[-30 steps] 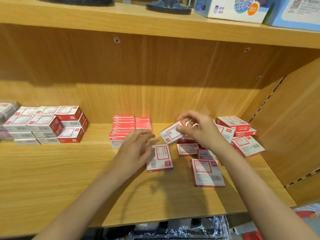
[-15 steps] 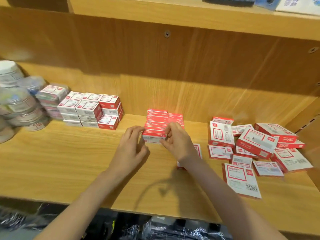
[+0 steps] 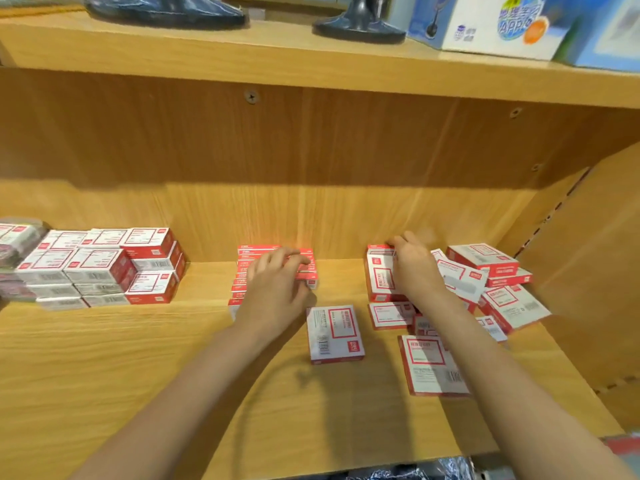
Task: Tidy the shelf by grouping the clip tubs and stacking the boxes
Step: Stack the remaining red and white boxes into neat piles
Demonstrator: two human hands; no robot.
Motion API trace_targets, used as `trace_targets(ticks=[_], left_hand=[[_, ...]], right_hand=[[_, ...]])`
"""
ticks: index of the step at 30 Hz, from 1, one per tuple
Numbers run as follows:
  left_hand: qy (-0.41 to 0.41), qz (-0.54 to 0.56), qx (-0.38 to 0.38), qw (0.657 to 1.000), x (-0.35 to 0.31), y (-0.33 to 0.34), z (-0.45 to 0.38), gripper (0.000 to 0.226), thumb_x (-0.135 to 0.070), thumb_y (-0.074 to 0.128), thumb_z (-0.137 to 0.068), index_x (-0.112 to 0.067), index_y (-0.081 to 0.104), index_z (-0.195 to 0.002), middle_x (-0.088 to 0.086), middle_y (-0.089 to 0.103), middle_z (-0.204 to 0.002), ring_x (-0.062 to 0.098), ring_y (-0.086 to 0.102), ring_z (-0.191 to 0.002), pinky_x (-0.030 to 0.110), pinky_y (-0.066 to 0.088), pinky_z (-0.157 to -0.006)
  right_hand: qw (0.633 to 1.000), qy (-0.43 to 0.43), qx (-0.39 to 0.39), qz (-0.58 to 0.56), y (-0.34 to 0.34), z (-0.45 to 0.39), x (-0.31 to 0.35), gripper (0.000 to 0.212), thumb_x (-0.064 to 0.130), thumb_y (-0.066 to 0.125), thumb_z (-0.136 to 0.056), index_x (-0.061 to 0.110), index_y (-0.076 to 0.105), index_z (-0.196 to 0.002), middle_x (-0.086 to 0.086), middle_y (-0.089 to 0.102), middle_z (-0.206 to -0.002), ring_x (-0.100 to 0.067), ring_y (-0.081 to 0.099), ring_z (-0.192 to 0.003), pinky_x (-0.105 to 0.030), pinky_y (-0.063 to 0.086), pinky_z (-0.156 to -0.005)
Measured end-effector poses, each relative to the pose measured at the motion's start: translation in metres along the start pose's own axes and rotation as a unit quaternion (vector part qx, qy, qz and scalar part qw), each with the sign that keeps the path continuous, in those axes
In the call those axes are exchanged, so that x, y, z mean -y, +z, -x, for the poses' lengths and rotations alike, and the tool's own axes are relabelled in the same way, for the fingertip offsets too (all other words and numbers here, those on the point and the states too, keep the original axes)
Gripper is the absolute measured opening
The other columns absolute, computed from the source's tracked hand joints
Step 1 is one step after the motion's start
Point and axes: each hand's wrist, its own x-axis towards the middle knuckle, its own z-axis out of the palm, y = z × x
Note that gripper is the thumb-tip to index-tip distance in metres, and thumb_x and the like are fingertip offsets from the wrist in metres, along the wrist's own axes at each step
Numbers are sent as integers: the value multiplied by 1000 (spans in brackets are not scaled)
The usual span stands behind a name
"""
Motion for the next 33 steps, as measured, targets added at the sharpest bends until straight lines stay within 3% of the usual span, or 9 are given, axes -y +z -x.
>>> trace_targets(ticks=[5, 10, 14, 16, 18, 24, 27, 30, 33], left_hand=[[-2, 4, 15, 1000, 7, 4, 3, 59, -41, 26, -73, -11, 60, -111, 5, 57, -115, 30, 47, -106, 34, 31, -90], [-25, 69, -43, 996, 17, -14, 6, 47, -37, 34, -81, -12, 57, -113, 4, 57, -115, 25, 49, -104, 40, 39, -90], [-55, 66, -87, 992, 42, -24, 32, 43, -34, 35, -85, -10, 60, -109, 3, 59, -109, 24, 52, -102, 40, 40, -91], [-73, 79, -115, 987, 52, -26, 48, 38, -29, 39, -87, -8, 58, -113, 0, 56, -111, 18, 50, -104, 26, 35, -93], [-107, 113, -131, 979, 58, -29, 63, 32, -19, 43, -90, -8, 55, -117, -5, 52, -113, 13, 50, -104, 17, 33, -90], [-118, 215, -74, 967, 50, -28, 88, 38, -18, 50, -89, -27, 47, -126, -21, 60, -105, -10, 57, -96, 0, 37, -80], [-104, 221, -61, 968, 47, -23, 89, 49, -12, 60, -85, -29, 42, -128, -26, 56, -104, -5, 60, -94, 5, 43, -81], [-124, 212, -75, 966, 50, -21, 86, 51, -5, 60, -85, -13, 44, -132, -16, 57, -107, 2, 59, -96, 6, 43, -82], [-115, 180, -97, 972, 50, -25, 82, 47, -9, 59, -87, -11, 44, -131, -6, 53, -115, 7, 56, -101, 19, 46, -86]], right_hand=[[998, -22, 22, 50, -1, -16, -7, 31, 0, 59, -83, 6, 59, -114, -9, 47, -113, -26, 41, -109, -37, 39, -93], [984, -113, -136, -8, -11, -4, 12, 13, -2, 60, -82, -2, 60, -96, -20, 53, -98, -34, 49, -89, -35, 41, -75], [959, -176, 5, -222, -17, 21, 64, 10, 4, 56, -87, 2, 60, -96, -3, 57, -84, -18, 51, -80, -20, 31, -68], [935, -211, 70, -276, -10, 40, 87, 9, 6, 57, -87, 4, 62, -94, 9, 52, -77, -10, 50, -74, -15, 35, -67], [922, -225, 105, -297, 5, 53, 104, 15, 14, 57, -87, 5, 63, -97, 9, 53, -81, -6, 50, -76, -12, 37, -69], [939, -229, 61, -250, 48, 62, 120, 22, 10, 62, -81, 7, 58, -102, -4, 48, -103, -15, 49, -83, -30, 45, -78], [942, -217, 48, -250, 56, 67, 119, 28, 10, 64, -81, 10, 52, -106, -1, 38, -110, -16, 49, -94, -29, 47, -83], [942, -215, 55, -251, 55, 68, 120, 31, 14, 65, -82, 11, 49, -108, 3, 34, -111, -11, 46, -95, -20, 43, -83], [944, -192, 39, -266, 43, 69, 112, 29, 16, 68, -81, 12, 53, -105, 8, 37, -105, -7, 49, -93, -19, 47, -80]])
